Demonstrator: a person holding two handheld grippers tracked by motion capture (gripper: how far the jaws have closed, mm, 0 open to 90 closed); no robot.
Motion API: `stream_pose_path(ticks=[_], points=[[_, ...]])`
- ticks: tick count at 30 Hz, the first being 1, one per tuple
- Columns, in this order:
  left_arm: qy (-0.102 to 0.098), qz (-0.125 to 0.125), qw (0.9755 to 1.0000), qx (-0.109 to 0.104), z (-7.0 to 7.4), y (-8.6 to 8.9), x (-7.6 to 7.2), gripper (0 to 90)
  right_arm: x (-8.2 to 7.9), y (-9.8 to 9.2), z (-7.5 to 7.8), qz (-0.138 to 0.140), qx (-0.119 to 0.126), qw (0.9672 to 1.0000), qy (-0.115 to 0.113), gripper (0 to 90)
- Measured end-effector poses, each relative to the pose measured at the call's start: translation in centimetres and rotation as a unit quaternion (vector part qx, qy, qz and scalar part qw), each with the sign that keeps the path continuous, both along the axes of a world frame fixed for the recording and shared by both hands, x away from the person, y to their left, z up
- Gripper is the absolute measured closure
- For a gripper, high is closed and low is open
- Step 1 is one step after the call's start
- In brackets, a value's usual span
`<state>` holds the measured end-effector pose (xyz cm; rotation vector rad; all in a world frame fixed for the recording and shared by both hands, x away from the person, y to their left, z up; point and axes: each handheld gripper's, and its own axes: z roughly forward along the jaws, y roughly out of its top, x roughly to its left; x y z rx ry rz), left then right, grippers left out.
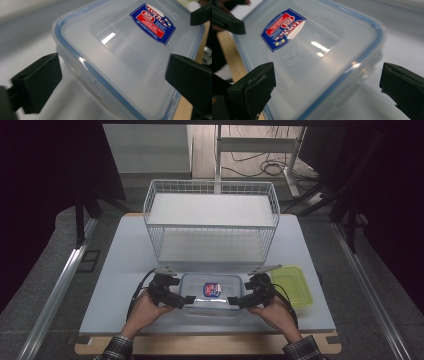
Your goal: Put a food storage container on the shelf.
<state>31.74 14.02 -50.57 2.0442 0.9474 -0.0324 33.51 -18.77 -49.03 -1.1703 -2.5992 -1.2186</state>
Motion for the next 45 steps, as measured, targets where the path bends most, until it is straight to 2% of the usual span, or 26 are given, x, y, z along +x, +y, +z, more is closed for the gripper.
stream_pose_path(ticks=[3,4,6,8,11,15,16,17,19,20,25,33,35,37,41,45], points=[[0.033,-0.015,0.9991,-0.021,-0.6,0.0,0.3,0.2,0.2,0.3,-0.6,0.010,0.015,0.9994,0.030,0.0],[0.040,-0.013,0.9988,-0.026,-0.7,-0.2,0.3,0.0,0.2,0.4,-0.7,0.007,0.017,0.9992,0.035,0.0],[0.046,-0.014,0.9987,-0.016,-0.4,-0.2,0.1,0.3,0.2,0.2,-0.7,0.005,0.020,0.9986,0.048,2.1],[0.046,-0.010,0.9988,-0.014,-0.2,0.0,-0.2,3.2,0.0,-0.1,-0.3,0.005,0.019,0.9987,0.047,8.6],[0.049,-0.008,0.9984,-0.025,0.0,0.7,-0.9,12.3,-0.6,-0.5,0.1,0.008,0.017,0.9983,0.055,14.6],[0.039,-0.009,0.9989,-0.025,0.2,1.1,-2.2,19.6,-1.3,-1.2,0.3,0.013,0.027,0.9976,0.062,25.9],[0.036,-0.002,0.9987,-0.035,0.3,1.5,-2.5,23.2,-1.4,-1.7,0.4,0.008,0.038,0.9972,0.064,31.7],[0.039,0.005,0.9978,-0.054,0.4,2.1,-2.8,30.1,-1.5,-2.1,0.5,0.003,0.052,0.9966,0.064,38.0],[0.037,0.007,0.9969,-0.069,0.3,2.6,-3.2,38.7,-1.8,-2.8,0.7,0.001,0.070,0.9955,0.063,44.3],[0.039,0.014,0.9962,-0.077,0.2,2.6,-3.4,40.6,-2.0,-2.9,0.7,-0.001,0.074,0.9952,0.063,45.1],[0.046,0.039,0.9940,-0.091,0.2,2.6,-4.0,43.7,-3.1,-2.5,0.8,-0.034,0.076,0.9950,0.056,44.1],[0.053,0.051,0.9916,-0.107,0.2,2.9,-4.4,48.1,-3.1,-2.7,0.9,-0.044,0.090,0.9929,0.063,47.0],[0.053,0.052,0.9901,-0.119,0.2,3.3,-4.3,51.2,-3.1,-2.7,0.9,-0.044,0.095,0.9928,0.058,48.6],[0.051,0.052,0.9902,-0.119,0.2,3.3,-4.3,52.2,-3.1,-2.8,1.0,-0.041,0.097,0.9932,0.051,49.5],[0.036,0.059,0.9921,-0.105,0.4,3.0,-4.5,51.7,-3.0,-2.8,1.0,-0.042,0.099,0.9933,0.043,49.7],[0.032,0.060,0.9916,-0.110,0.6,3.0,-4.4,52.2,-3.1,-2.8,1.5,-0.047,0.099,0.9937,0.023,49.6]])
